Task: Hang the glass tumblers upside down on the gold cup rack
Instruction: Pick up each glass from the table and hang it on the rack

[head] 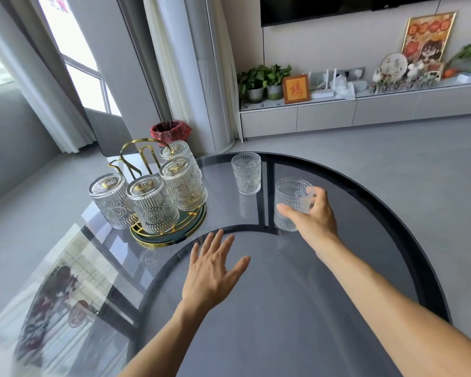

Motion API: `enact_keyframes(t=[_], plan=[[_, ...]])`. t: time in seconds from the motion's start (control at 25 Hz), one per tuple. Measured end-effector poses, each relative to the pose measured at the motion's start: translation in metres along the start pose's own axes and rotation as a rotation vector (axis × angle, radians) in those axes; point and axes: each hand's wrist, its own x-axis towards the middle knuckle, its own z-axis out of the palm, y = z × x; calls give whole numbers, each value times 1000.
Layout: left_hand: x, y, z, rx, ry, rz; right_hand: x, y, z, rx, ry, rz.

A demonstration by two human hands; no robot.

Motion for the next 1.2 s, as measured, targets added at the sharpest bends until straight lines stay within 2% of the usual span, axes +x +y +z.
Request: enact_keyframes(t=[0.12, 0.16, 0.24, 0.28, 0.36, 0.56, 0.72, 0.8, 0.84, 0.96, 1.0, 1.12, 1.2], plan=[[-4, 3, -14, -224, -14, -36, -33, -24, 12, 202, -147, 18], [-9, 5, -22, -407, -33, -59, -47, -34, 15, 251, -226, 9], [-22, 11, -37, -949, -86, -66, -74, -51, 15, 341, -392, -16], [-31, 9, -45, -1141, -64, -44, -87, -61, 14, 396, -480, -31], [-47, 2, -66, -1301, 27, -16, -106, -80, 14, 504, -629, -42], [-73, -31, -128, -1515, 164, -123, -137, -127, 38, 580, -801, -30], [-76, -59, -193, -1401, 438, 20, -142, -174, 58, 501, -931, -102], [-68, -82, -229, -1325, 544, 8, -135, -201, 69, 356, -890, -226], [-61, -94, -244, -1301, 579, -24, -128, -212, 75, 226, -814, -315], [-34, -124, -269, -1181, 644, -124, -100, -241, 101, -165, -501, -570], [-23, -132, -272, -1121, 651, -142, -91, -247, 113, -306, -455, -641], [16, -150, -277, -916, 641, -195, -65, -254, 150, -695, -490, -735], [41, -158, -279, -797, 642, -221, -53, -251, 168, -791, -534, -713]])
